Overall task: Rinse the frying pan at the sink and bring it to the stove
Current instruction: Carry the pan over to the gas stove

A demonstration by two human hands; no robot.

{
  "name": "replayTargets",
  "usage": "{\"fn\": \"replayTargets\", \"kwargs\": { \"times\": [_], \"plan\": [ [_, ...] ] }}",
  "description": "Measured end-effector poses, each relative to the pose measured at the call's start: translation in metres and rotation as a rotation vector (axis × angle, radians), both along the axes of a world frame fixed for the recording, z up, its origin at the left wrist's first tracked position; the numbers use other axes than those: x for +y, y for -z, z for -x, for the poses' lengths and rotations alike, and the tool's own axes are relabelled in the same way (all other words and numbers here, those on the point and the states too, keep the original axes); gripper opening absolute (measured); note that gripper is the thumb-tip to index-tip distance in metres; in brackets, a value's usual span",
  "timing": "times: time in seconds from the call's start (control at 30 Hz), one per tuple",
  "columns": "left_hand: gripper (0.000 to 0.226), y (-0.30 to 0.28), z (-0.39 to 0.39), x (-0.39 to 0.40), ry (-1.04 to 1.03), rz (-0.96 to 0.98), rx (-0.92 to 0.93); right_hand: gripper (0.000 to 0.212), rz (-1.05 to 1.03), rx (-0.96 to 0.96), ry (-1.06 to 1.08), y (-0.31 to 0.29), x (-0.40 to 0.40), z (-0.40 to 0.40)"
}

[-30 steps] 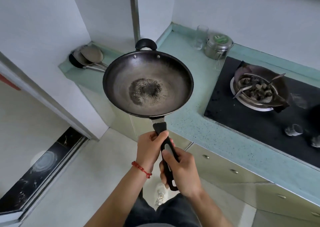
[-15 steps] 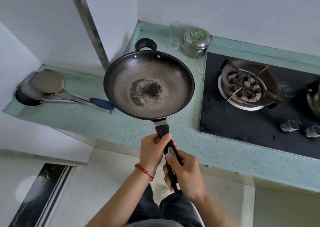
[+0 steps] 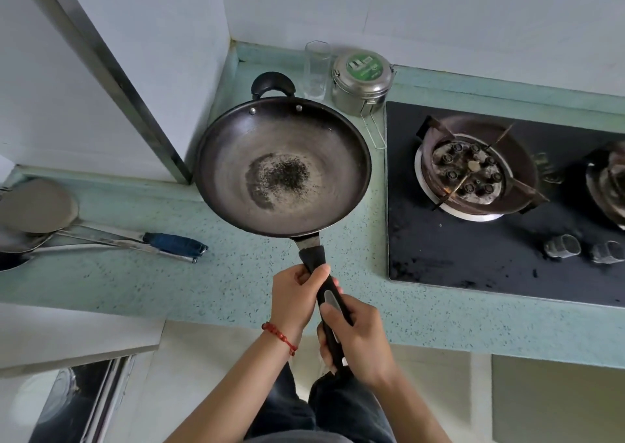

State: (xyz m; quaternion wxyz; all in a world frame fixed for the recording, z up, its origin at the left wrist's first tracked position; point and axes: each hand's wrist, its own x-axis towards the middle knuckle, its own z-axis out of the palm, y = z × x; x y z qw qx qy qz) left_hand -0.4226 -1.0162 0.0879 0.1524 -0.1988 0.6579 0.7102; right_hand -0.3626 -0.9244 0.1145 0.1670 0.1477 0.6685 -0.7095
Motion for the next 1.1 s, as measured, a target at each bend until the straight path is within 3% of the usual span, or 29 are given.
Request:
{"fn": "replayTargets", "kwargs": {
  "times": [0.47, 0.73, 0.83, 1.1],
  "plan": [
    [0.033, 0.021, 0.044, 0.03, -0.041, 0.117, -0.016, 0.032, -0.142, -0.022, -0.111, 0.025, 0.04, 0.054],
    [0.027, 0.026, 0.071, 0.051, -0.088, 0.133, -0.065, 0.033, -0.213, -0.012, -0.165, 0.026, 0.067, 0.086],
    [0.036, 0.025, 0.075, 0.061, -0.102, 0.166, -0.057, 0.038, -0.224, -0.014, -0.176, 0.024, 0.08, 0.094],
    [0.032, 0.026, 0.079, 0.072, -0.1, 0.188, -0.057, 0.031, -0.25, -0.025, -0.151, 0.025, 0.097, 0.1]
  ]
}}
